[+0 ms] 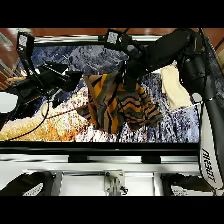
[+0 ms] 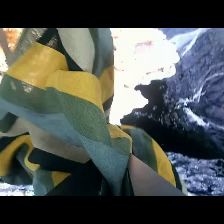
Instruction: Fold the shirts.
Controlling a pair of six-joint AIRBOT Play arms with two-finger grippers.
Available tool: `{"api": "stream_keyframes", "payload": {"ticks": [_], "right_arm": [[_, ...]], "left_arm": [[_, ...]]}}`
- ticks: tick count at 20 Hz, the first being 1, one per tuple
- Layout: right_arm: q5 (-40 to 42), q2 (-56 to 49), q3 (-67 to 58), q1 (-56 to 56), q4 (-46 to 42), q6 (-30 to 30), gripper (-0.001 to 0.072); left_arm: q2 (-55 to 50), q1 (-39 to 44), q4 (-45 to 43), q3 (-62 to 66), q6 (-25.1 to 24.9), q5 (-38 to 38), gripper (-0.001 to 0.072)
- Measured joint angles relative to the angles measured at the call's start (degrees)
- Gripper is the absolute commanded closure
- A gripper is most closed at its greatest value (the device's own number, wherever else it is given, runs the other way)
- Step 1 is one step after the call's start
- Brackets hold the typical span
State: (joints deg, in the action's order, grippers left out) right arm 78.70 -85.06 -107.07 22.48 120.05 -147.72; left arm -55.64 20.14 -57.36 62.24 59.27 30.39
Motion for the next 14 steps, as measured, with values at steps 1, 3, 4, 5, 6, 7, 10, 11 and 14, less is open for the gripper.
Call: {"api": "stream_keyframes", "payload": {"ticks": [1,3,4,5,6,7,10,11,14], "right_arm": [[-0.3,0.0,0.0,0.1,0.1,0.0,0.0645],[-1.7,0.0,0.0,0.6,0.3,0.1,0.0646],[-2.6,0.0,0.0,1.1,0.2,0.1,0.0645],[-3.5,0.0,0.0,1.6,0.1,0.1,0.0646],[-4.5,0.0,0.0,2.2,-0.2,0.1,0.0646],[-5.2,0.0,0.0,2.8,-0.1,0.2,0.0646],[-7.6,0.1,0.0,4.0,1.0,0.3,0.0646],[-8.7,0.4,0.0,4.3,1.7,0.3,0.0646],[-12.1,1.9,-0.1,5.7,3.3,-0.3,0.0646]], "left_arm": [[-0.1,-0.6,0.1,0.0,0.0,0.2,-0.0004],[-0.7,-1.2,0.2,0.0,0.2,0.4,-0.0003],[-1.1,-1.4,0.2,0.0,0.4,0.4,-0.0003],[-1.6,-1.4,0.2,0.0,0.6,0.2,-0.0003],[-2.1,-1.6,0.3,0.0,0.7,0.1,-0.0003],[-2.4,-1.9,0.2,0.0,0.8,0.1,-0.0003],[-2.9,-4.1,0.4,0.0,0.8,-0.1,-0.0002],[-2.9,-5.2,0.6,0.0,0.8,-0.3,-0.0001],[-2.8,-8.1,0.5,0.0,2.1,-0.2,-0.0001]]}}
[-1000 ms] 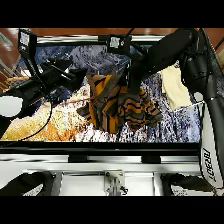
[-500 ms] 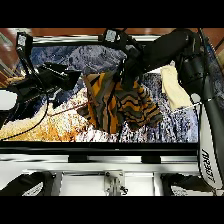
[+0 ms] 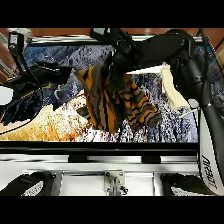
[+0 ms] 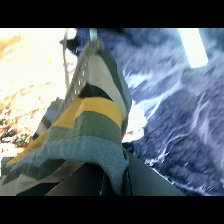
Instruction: Fold the shirts.
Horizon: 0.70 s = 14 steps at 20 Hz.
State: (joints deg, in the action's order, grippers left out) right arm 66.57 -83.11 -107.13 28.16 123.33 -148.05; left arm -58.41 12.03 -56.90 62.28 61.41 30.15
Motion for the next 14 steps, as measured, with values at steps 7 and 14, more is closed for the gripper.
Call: {"api": "stream_keyframes", "payload": {"ticks": [7,14], "right_arm": [[-8.3,4.7,-0.1,6.6,-0.4,-1.7,0.0646],[-18.9,10.1,0.0,8.4,2.3,-0.8,0.0647]], "left_arm": [[0.3,-0.8,2.3,7.7,2.9,-3.3,-0.0001],[0.6,-1.6,4.4,22.3,2.7,-5.8,-0.0001]]}}
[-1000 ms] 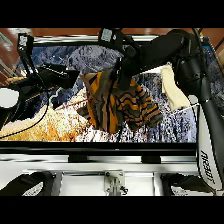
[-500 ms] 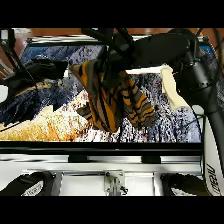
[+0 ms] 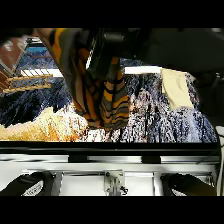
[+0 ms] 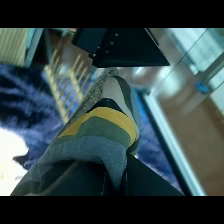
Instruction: Fold the shirts.
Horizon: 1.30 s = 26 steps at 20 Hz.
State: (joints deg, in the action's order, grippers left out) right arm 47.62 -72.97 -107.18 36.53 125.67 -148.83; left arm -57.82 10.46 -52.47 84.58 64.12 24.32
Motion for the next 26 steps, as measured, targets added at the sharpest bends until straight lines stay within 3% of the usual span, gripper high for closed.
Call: {"api": "stream_keyframes", "payload": {"ticks": [10,15,22,26], "right_arm": [[-3.5,2.8,0.1,0.1,-1.5,3.6,0.0647],[-10.4,2.7,0.1,-0.1,-8.1,9.0,0.0647],[-12.1,0.9,0.0,0.0,-10.3,11.5,0.0646],[-12.4,1.5,0.0,0.0,-10.5,12.0,0.0646]], "left_arm": [[1.7,-0.2,-2.7,4.0,-3.2,-0.3,-0.0001],[2.6,-0.2,-7.7,4.1,-3.3,7.9,-0.0002],[3.6,-0.5,-8.4,4.2,-0.1,13.1,0.0008],[3.1,-3.2,-9.3,2.3,6.4,20.5,0.0008]]}}
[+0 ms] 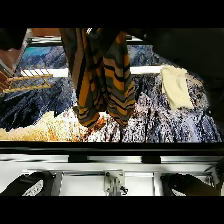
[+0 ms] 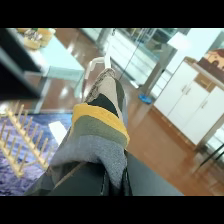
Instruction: Fold the shirts.
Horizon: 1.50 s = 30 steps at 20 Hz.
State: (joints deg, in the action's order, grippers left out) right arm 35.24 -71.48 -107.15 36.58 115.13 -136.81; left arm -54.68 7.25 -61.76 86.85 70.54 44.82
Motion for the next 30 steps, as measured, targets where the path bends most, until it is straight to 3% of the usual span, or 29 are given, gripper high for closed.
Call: {"api": "stream_keyframes", "payload": {"ticks": [5,10,18,19,21,22,26,30], "right_arm": [[0.8,0.8,0.0,0.1,-0.2,2.1,0.0646],[1.6,0.7,0.0,0.0,-2.4,5.2,0.0646],[2.8,0.3,0.0,0.0,-4.3,7.4,0.0646],[2.8,0.3,0.0,0.0,-4.2,7.4,0.0646],[2.8,0.5,0.0,0.0,-3.9,7.6,0.0646],[2.8,0.6,0.0,0.0,-3.8,7.6,0.0646],[2.8,1.0,0.0,0.0,-3.8,7.6,0.0645],[2.9,1.4,0.0,0.1,-4.7,7.6,0.0646]], "left_arm": [[-2.8,-0.3,4.5,-8.4,5.6,2.5,0.0007],[-5.6,2.3,13.6,-11.7,4.5,-2.5,0.0007],[-8.7,4.0,16.8,-12.6,3.7,-4.3,0.0008],[-9.7,4.3,17.2,-12.6,3.7,-5.1,0.0059],[-11.8,4.9,18.8,-12.6,3.7,-6.7,0.0515],[-12.5,5.1,19.8,-12.6,3.7,-7.8,0.0647],[-13.0,3.2,21.6,-12.6,3.6,-12.2,0.0648],[-9.7,-4.5,22.1,-12.6,3.6,-13.1,0.0648]]}}
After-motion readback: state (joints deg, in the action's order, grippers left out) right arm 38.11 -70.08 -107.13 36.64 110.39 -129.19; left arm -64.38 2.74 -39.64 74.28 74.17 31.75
